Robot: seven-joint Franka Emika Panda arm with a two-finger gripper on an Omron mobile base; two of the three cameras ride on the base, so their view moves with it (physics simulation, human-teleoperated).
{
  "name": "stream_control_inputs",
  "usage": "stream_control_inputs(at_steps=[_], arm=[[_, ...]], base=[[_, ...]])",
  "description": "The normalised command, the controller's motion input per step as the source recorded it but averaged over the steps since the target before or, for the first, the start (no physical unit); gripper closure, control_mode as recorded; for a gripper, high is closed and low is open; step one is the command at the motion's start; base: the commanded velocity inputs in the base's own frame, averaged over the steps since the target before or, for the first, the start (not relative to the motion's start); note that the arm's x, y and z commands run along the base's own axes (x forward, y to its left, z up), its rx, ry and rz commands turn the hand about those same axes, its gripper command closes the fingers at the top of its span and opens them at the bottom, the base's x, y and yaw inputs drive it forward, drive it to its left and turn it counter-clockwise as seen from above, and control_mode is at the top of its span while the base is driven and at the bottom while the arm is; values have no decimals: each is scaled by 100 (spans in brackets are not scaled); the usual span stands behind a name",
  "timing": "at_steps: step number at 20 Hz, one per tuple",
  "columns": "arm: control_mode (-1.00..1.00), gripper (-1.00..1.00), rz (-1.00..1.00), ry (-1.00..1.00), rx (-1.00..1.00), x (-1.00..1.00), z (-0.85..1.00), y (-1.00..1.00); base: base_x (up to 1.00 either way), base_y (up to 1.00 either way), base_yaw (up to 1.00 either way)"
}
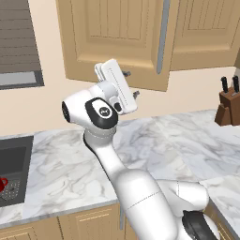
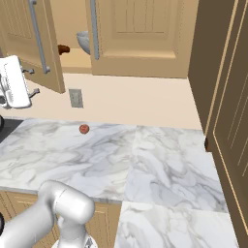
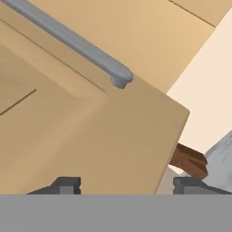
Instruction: Pick the mug and place it in the sink. Pick the bowl and place it in the open cabinet and then close the cabinet.
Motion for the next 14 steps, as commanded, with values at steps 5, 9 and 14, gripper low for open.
stream_control_inputs(at_steps=[5,9,14], arm=[[-100,-100,2,0,1,59,-8,-45],[-100,-100,4,6,11,78,-50,-5],[-100,-100,9,5,16,88,-38,12]], base=[[0,0,0],[0,0,0],[0,0,0]])
